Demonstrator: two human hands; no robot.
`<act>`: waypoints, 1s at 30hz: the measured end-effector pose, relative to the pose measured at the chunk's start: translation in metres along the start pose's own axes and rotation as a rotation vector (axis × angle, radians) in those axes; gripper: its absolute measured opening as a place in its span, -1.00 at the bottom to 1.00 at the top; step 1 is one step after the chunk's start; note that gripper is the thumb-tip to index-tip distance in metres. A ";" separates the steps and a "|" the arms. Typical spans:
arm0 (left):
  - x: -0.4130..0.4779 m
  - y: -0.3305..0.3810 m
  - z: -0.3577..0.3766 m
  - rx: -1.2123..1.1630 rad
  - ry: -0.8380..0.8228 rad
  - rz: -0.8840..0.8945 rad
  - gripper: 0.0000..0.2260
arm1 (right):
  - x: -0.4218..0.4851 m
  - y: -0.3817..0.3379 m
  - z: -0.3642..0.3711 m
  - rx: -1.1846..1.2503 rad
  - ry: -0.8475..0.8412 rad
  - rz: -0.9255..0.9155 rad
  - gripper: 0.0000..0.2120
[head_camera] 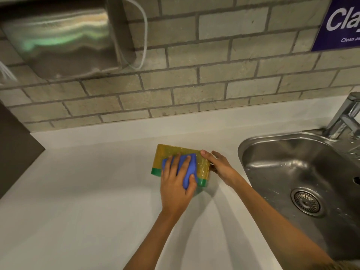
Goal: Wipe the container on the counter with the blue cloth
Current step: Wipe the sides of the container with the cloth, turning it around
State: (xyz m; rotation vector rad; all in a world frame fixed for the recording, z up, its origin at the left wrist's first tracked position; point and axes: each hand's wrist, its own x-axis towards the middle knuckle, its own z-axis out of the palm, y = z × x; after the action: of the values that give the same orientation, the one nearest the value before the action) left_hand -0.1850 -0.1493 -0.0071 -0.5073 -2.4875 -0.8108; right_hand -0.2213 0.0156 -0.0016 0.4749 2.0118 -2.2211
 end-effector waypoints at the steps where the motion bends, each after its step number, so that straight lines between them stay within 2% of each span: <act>1: 0.003 -0.001 -0.003 -0.019 0.018 -0.084 -0.53 | -0.001 -0.001 0.000 -0.009 0.002 0.000 0.29; 3: 0.013 0.006 -0.003 -0.018 0.059 -0.214 -0.51 | -0.002 -0.002 0.003 -0.030 -0.002 -0.002 0.35; 4: 0.016 0.014 0.000 -0.001 0.060 -0.218 -0.52 | -0.002 -0.001 0.003 -0.031 0.000 0.000 0.35; 8: 0.001 0.024 0.005 0.049 -0.015 0.019 -0.53 | -0.002 -0.001 0.003 -0.017 0.014 0.000 0.38; 10: -0.002 0.008 0.003 0.027 -0.007 0.047 -0.53 | -0.002 -0.002 0.003 -0.018 0.009 -0.003 0.41; 13: 0.006 0.000 -0.004 -0.031 0.027 -0.156 -0.49 | -0.004 -0.003 0.004 -0.012 0.012 0.002 0.37; 15: 0.011 0.011 0.000 -0.024 0.031 -0.196 -0.49 | -0.005 -0.004 0.005 -0.013 0.019 0.010 0.35; 18: 0.000 0.020 0.007 0.030 -0.014 0.036 -0.52 | -0.004 -0.003 0.005 -0.008 0.022 0.010 0.37; 20: -0.008 0.006 0.007 0.060 -0.005 0.201 -0.54 | -0.003 -0.003 0.004 -0.001 0.008 0.018 0.27; 21: -0.010 -0.002 0.006 0.053 0.015 0.209 -0.55 | -0.002 -0.003 0.005 0.004 0.004 0.026 0.17; 23: -0.010 -0.006 0.004 -0.004 0.056 0.085 -0.56 | 0.000 -0.001 0.005 0.011 0.014 0.037 0.04; 25: -0.006 0.005 0.006 -0.019 0.049 -0.018 -0.55 | 0.001 -0.001 0.005 0.005 0.023 0.041 0.00; 28: -0.006 0.013 0.010 0.020 -0.022 0.060 -0.54 | 0.001 -0.002 0.003 -0.004 0.005 0.039 -0.08; 30: 0.002 0.001 0.006 -0.009 -0.008 0.011 -0.53 | 0.003 0.000 0.001 0.001 0.016 0.043 -0.03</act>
State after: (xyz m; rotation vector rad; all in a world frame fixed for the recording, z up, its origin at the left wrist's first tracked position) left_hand -0.1875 -0.1442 -0.0097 -0.5274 -2.4877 -0.8171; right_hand -0.2243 0.0148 -0.0022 0.5318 1.9891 -2.2002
